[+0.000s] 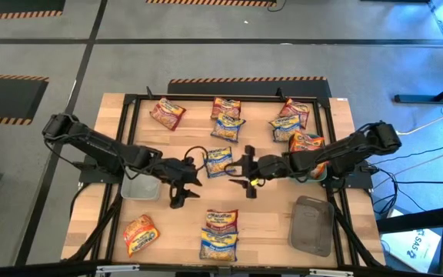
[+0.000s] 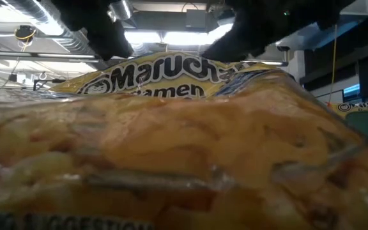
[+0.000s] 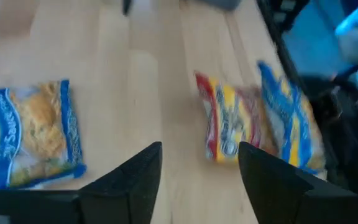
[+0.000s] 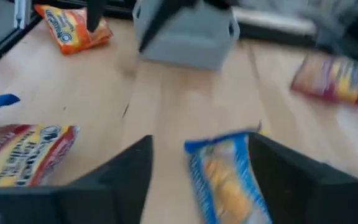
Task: Sort Maruchan noodles
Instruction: Put the orange pack noodle into the green bin
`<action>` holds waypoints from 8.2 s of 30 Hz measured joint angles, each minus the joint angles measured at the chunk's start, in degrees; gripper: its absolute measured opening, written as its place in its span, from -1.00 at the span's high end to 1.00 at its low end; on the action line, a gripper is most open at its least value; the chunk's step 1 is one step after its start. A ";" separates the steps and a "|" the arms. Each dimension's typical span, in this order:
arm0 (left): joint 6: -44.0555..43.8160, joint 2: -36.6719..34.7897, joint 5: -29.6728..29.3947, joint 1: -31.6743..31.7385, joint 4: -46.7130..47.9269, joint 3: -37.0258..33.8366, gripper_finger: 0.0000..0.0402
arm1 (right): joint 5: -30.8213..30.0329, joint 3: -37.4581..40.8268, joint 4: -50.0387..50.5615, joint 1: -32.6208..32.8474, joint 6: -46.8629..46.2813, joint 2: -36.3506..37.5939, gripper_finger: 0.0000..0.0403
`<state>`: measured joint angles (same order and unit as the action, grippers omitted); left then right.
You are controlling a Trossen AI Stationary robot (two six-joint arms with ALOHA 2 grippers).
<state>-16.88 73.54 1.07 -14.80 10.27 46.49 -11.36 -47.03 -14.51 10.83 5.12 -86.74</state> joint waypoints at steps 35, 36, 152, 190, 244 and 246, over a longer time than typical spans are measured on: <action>-63.75 14.36 -0.03 -30.73 25.19 16.95 -0.12 | 8.19 -5.24 4.74 -0.35 14.62 0.28 -0.73; -66.11 15.14 0.97 -31.96 25.51 16.95 -0.12 | 8.84 -5.24 5.39 -0.35 13.67 0.28 -0.73; -61.43 18.34 -28.54 -40.53 32.91 7.02 -0.12 | 21.50 -5.15 -3.42 5.70 -8.33 -8.64 -0.73; -54.10 18.38 -35.95 -36.69 9.24 -1.45 -0.12 | -1.16 -28.82 8.30 8.60 2.38 -30.67 -0.73; -24.24 22.69 -22.77 -16.05 6.32 4.95 -0.12 | 0.82 -20.19 21.35 5.40 -9.25 -19.90 -0.73; -23.19 22.64 -22.84 -15.73 7.27 5.92 -0.12 | 0.88 -18.69 19.92 5.75 -9.42 -19.04 -0.73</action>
<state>-40.07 96.18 -21.77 -30.53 17.54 52.41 -10.48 -65.73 5.41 16.58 -4.30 -105.78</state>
